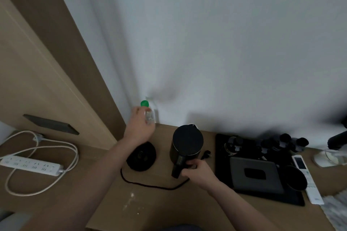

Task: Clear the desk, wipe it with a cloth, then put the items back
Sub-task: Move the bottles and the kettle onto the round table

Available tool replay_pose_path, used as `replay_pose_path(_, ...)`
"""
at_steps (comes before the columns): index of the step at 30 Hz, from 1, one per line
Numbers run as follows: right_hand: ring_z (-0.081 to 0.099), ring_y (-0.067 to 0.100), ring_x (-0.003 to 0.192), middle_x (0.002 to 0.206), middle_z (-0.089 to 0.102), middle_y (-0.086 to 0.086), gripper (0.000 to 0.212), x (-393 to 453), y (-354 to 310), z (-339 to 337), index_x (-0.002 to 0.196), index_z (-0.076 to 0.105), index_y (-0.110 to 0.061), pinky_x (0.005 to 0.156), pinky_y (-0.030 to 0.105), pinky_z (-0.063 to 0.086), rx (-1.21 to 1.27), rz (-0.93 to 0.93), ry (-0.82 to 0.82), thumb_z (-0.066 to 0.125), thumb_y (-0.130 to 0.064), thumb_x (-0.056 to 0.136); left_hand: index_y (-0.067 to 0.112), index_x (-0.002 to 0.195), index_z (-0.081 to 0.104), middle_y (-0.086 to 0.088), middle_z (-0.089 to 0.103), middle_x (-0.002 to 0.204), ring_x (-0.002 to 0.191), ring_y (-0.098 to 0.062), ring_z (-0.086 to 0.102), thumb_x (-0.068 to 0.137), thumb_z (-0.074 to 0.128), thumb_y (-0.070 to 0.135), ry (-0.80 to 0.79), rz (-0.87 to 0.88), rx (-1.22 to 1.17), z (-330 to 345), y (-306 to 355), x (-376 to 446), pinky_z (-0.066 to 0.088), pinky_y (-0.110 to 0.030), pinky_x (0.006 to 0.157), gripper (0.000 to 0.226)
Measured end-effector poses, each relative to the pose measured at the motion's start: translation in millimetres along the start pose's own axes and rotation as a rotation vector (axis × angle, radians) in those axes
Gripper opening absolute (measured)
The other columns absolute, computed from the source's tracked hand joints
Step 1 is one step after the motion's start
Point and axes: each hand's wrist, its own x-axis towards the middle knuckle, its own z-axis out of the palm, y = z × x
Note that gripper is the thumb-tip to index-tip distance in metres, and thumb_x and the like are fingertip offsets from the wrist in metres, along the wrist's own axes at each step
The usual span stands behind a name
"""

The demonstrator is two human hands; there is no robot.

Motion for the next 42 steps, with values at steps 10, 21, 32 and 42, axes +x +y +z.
replay_pose_path(10,0.066,0.010,0.108,0.117,0.070,-0.009,0.064,5.5,-11.7,13.5,0.132,0.064,-0.029,0.092,0.029,0.055,0.025,-0.008,-0.087,0.078,-0.056,0.076,0.022,0.143,0.046,-0.008,0.050,0.143,0.109,-0.031,0.061,0.092,0.056,0.014,-0.058,0.044,0.128,4.7,-25.9,57.0,0.051,-0.041,0.096,0.052)
replay_pose_path(21,0.063,0.025,0.114,0.112,0.077,0.003,0.025,-27.1,-0.7,-13.8,0.120,0.066,-0.018,0.084,0.049,0.064,0.577,-0.004,0.124,0.065,-0.029,0.097,0.029,0.118,0.063,0.010,0.064,0.112,0.076,-0.007,0.063,0.093,0.072,0.032,0.134,0.100,0.024,-30.7,-11.8,-2.9,0.051,-0.032,0.078,0.027)
replay_pose_path(32,0.068,0.010,0.112,0.109,0.077,-0.003,0.014,-127.1,-4.1,-23.2,0.091,0.079,-0.029,0.095,0.046,0.060,0.449,-0.251,0.112,0.066,-0.024,0.094,0.027,0.115,0.068,0.015,0.064,0.104,0.079,-0.010,0.062,0.088,0.079,0.020,0.251,0.225,-0.182,-86.2,25.8,-128.0,0.047,-0.013,0.067,0.031)
replay_pose_path(42,0.065,0.010,0.087,0.079,0.060,-0.008,0.023,-187.1,10.9,-18.1,0.076,0.068,-0.031,0.095,0.047,0.060,0.373,-0.323,0.071,0.069,-0.018,0.095,0.033,0.110,0.069,0.010,0.067,0.093,0.076,-0.011,0.064,0.086,0.081,0.021,0.171,0.210,-0.234,-88.2,38.9,-192.5,0.047,-0.011,0.063,0.029)
